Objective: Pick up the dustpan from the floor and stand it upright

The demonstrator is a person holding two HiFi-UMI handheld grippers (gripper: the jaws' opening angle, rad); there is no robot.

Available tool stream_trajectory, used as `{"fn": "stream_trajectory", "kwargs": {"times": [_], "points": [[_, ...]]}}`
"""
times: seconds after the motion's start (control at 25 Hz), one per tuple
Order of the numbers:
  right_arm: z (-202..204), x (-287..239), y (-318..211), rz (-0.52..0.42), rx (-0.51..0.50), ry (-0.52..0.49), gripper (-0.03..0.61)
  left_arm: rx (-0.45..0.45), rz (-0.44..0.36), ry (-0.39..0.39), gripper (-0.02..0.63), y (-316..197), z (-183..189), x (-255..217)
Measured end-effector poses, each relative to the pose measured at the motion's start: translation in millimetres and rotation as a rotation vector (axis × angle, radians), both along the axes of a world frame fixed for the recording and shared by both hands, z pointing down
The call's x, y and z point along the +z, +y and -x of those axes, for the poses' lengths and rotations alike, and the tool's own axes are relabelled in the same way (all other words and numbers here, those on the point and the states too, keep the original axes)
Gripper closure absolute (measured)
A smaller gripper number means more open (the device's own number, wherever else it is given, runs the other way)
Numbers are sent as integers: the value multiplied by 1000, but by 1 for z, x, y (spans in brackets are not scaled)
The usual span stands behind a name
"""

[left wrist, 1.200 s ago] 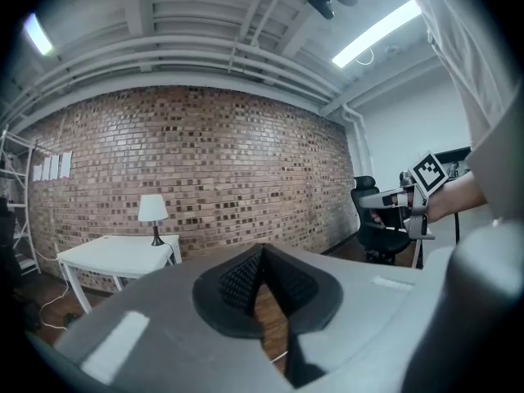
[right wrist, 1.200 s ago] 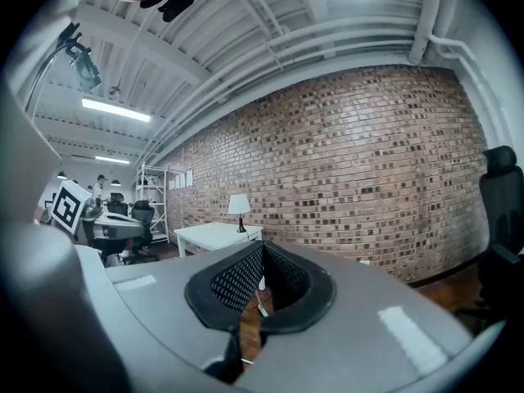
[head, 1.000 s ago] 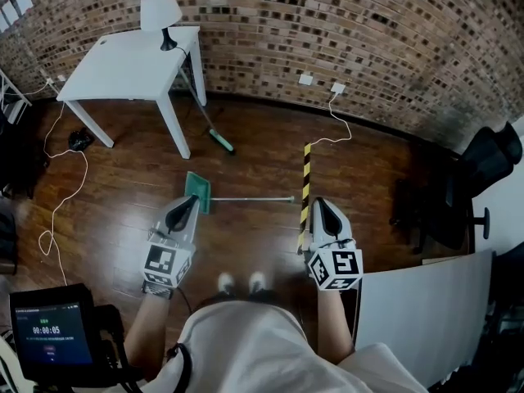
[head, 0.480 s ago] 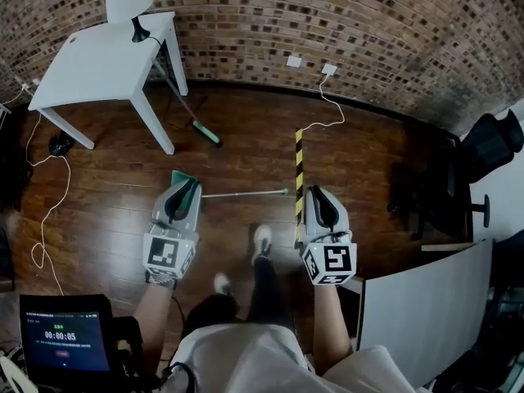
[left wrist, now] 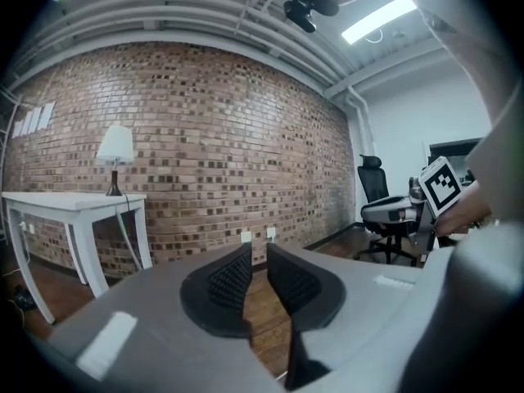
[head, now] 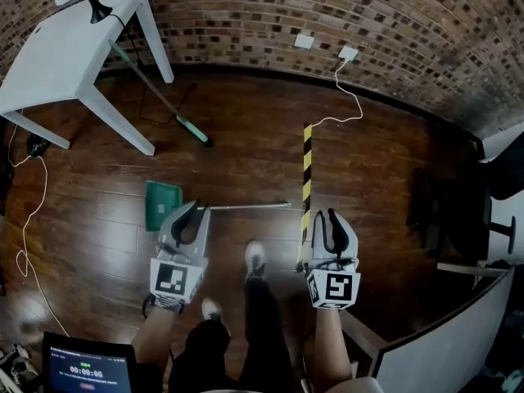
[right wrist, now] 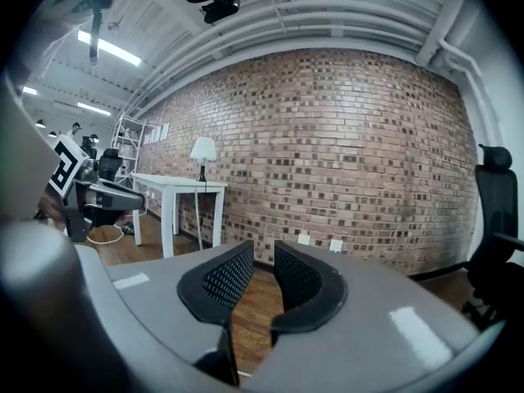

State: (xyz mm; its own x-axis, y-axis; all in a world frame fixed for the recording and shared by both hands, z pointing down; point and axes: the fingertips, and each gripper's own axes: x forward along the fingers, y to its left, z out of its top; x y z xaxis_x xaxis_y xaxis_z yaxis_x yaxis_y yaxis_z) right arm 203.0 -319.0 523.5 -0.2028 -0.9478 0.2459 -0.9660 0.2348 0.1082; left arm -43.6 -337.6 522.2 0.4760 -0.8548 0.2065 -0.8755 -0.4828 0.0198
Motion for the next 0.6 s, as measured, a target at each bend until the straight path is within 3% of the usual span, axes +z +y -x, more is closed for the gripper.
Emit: {"fn": "stream_trajectory", "kwargs": {"times": [0.32, 0.6], "points": [[-21, 207, -27, 48, 21, 26, 479, 17, 39, 18, 584, -42, -46, 199], [-43, 369, -25, 108, 18, 55, 457, 48, 21, -1, 580, -63, -77, 345]]}}
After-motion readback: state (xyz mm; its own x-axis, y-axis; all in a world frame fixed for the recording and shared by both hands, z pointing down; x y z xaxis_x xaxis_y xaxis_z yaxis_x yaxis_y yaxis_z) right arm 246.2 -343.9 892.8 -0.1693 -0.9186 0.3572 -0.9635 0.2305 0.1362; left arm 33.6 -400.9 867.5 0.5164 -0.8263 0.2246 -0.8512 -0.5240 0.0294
